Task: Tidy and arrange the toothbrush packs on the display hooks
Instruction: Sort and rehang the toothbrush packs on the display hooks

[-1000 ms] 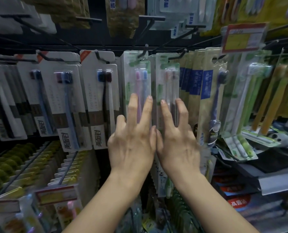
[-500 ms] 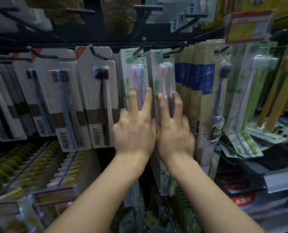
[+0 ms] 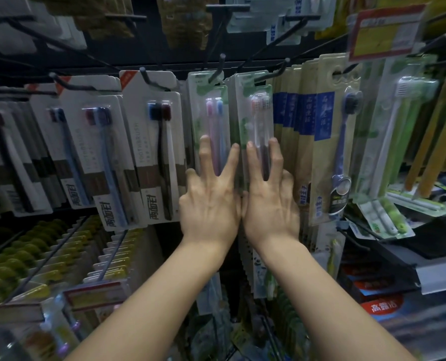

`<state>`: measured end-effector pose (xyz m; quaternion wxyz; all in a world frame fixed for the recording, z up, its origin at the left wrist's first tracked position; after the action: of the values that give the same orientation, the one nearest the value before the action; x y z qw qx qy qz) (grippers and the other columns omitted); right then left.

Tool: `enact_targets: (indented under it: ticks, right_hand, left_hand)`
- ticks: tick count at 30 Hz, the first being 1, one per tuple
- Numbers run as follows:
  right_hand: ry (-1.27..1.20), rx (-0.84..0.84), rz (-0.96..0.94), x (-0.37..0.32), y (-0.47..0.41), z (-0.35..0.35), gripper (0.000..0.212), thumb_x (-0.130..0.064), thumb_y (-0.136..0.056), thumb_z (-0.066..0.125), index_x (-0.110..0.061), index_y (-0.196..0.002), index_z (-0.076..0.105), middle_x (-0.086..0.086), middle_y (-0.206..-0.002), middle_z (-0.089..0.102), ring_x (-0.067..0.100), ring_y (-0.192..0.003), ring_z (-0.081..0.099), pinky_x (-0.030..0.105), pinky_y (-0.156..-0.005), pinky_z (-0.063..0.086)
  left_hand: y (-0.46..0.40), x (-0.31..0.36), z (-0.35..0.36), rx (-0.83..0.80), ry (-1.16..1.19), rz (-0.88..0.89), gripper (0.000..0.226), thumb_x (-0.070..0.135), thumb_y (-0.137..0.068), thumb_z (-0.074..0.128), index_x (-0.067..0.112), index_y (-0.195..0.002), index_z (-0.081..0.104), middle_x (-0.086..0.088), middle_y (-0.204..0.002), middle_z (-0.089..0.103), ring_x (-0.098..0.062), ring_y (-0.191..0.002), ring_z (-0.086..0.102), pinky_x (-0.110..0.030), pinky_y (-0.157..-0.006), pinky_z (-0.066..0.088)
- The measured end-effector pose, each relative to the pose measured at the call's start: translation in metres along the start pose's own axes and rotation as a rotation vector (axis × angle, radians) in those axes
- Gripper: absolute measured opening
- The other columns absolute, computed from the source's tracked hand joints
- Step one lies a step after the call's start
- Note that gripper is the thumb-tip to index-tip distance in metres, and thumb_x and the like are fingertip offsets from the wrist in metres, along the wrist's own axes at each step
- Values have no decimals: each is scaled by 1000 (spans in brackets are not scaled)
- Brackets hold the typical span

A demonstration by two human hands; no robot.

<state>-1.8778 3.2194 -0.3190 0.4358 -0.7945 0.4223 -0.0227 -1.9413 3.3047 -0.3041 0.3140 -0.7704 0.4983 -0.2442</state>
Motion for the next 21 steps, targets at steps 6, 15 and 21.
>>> enact_targets:
  ticks: [6,15,21]
  right_hand:
    - [14,-68,-16,-1,2,-2,93,-32,-100,58,-32,-165,-8,-3,-169,-29,34,-154,14,48,-97,56]
    - [57,-132,-11,-3,6,-2,93,-29,-99,62,-29,-165,-3,-5,-167,-24,31,-147,14,46,-107,46]
    - [38,-158,-20,-3,11,-1,86,-33,-101,57,-29,-166,1,-7,-168,-22,29,-146,15,44,-111,42]
  left_hand:
    - [4,1,-4,-26,33,2,83,51,-90,32,33,-168,9,-13,-174,-2,-40,-148,36,-47,-66,64]
    - [12,1,-3,-71,32,25,83,52,-91,19,28,-168,2,-7,-174,-3,-34,-154,26,-45,-79,62]
    - [19,1,-3,-133,48,14,79,45,-91,25,28,-167,14,-12,-172,4,-38,-154,28,-51,-89,60]
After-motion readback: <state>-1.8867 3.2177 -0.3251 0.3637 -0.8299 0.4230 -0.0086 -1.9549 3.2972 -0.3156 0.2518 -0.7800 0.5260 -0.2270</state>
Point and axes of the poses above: each hand's wrist, its own y-axis away from the middle knuckle, its own z-axis out of the palm, x = y × z, the point moved 6 cm from there along -y, towards the middle knuckle
